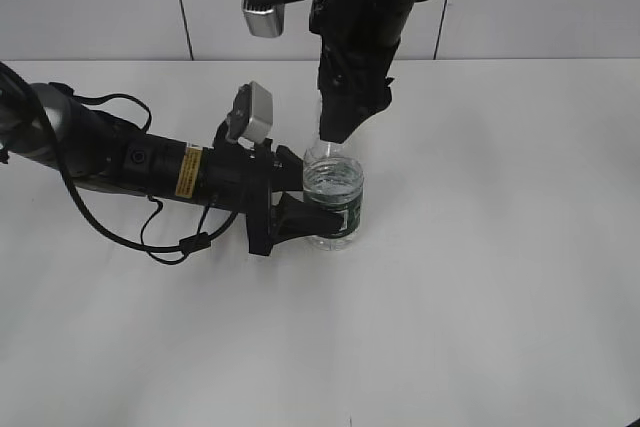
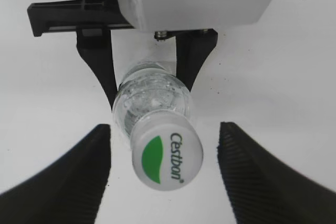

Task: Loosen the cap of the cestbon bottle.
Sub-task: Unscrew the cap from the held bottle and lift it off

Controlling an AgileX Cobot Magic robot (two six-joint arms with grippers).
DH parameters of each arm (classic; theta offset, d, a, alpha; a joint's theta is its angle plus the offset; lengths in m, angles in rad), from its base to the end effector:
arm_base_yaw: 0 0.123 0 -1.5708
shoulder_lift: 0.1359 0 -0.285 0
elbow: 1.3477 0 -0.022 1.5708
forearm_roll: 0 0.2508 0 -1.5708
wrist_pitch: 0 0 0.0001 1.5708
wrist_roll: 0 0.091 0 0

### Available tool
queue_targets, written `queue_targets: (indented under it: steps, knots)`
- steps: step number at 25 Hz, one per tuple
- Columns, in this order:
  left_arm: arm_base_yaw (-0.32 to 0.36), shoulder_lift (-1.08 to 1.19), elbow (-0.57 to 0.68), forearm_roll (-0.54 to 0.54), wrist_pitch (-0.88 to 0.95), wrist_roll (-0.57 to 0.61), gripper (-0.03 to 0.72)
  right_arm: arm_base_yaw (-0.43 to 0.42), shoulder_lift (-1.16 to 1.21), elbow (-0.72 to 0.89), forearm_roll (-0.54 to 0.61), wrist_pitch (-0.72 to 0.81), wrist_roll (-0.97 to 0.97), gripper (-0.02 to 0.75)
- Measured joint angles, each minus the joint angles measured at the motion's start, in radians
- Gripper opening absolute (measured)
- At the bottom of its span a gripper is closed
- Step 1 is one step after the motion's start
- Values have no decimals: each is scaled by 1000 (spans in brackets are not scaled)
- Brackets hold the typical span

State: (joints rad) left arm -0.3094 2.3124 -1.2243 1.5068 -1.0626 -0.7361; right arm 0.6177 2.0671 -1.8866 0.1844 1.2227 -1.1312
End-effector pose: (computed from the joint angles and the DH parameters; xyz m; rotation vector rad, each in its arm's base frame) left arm 0.3581 -0.1977 0.0712 1.3875 1.6077 -1.0480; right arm 0.3522 0.2694 0.2648 -2.1456 1.8695 0.1578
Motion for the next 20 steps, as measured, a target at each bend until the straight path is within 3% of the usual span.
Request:
queue_targets:
  steps: [3,7,12,14,20]
  knots:
    - [0,0,0,0,0,0,424,0,-3,0,0,0,26,584]
    - [0,0,0,0,-1,0,424,0,-25,0,0,0,194,576]
    - [0,0,0,1,-1,0,424,0,-66,0,1,-1,710,572]
    - [0,0,0,1,-1,0,424,0,-69,0,1,-1,830,570]
    - [0,0,0,1,-1,0,424,0,-69,0,3,-1,1002,557]
